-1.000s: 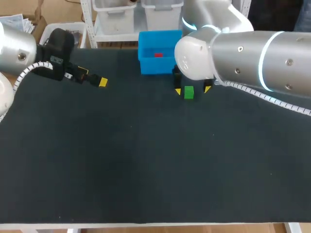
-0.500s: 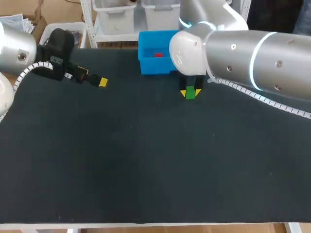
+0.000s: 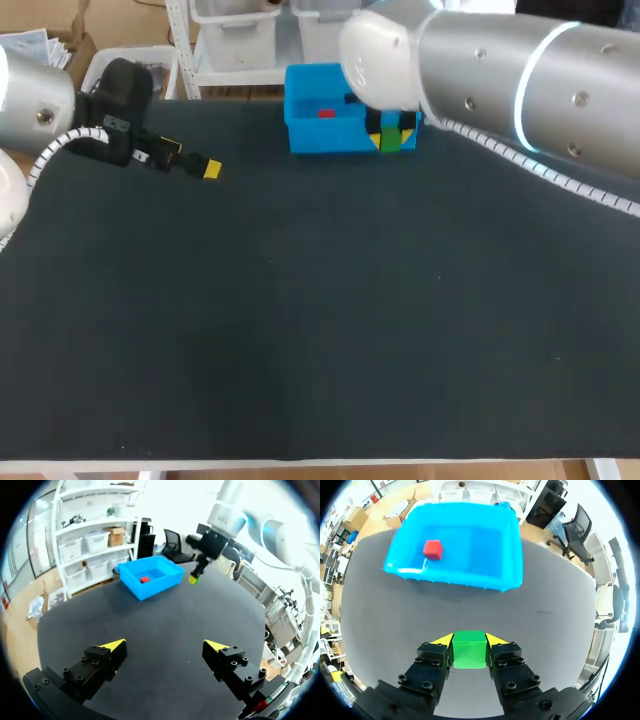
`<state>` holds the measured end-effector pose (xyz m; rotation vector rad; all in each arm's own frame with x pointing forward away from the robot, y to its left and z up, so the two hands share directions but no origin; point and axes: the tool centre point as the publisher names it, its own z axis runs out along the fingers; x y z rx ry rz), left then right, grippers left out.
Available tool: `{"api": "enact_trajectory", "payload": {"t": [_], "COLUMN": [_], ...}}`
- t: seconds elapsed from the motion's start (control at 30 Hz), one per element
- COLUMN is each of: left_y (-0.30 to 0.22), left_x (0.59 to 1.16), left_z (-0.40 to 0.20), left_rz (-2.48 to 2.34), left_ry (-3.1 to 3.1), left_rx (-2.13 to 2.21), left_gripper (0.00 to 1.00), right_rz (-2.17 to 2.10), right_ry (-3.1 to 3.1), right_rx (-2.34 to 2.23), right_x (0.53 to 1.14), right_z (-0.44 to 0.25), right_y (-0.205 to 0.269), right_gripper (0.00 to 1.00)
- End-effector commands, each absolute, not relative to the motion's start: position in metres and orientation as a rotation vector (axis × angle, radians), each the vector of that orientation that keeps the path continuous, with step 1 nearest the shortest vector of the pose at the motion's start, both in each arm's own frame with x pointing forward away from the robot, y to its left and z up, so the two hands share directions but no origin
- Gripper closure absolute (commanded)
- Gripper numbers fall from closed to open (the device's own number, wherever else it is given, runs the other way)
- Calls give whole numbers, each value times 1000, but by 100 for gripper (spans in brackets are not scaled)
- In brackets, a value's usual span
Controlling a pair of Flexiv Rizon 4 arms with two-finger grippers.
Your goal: Use the left arm to pick the red cube and place it into the blue plastic box first, then use the right arm to grasp the green cube and put it into the same blue plastic box after the first action is fully finished.
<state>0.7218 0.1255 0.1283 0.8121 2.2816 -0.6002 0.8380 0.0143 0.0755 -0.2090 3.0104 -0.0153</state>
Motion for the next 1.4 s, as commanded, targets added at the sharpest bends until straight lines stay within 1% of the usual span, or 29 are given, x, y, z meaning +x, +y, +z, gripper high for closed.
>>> {"api": "enact_trajectory", "payload": {"t": [0.03, 0.13, 0.9, 1.2, 1.4], "left_y": [127, 127, 127, 127, 127], "left_x": [721, 721, 721, 721, 721], "left_z": [127, 127, 127, 127, 127], "left_rz": [-609, -609, -609, -609, -609], "left_ry": [2271, 2271, 2271, 2271, 2271], "left_rx": [814, 814, 814, 814, 814], "left_gripper": [0, 0, 0, 0, 0], "right_rz": [6, 52, 52, 141, 213], "right_ry": [2914, 2827, 2827, 2781, 2769], "right_rx": [-217, -265, -265, -242, -232], "right_x": [819, 819, 819, 844, 862], "right_z": [105, 119, 119, 128, 121], "right_y": [10, 16, 16, 13, 13], "right_gripper": [100, 100, 100, 100, 100]}}
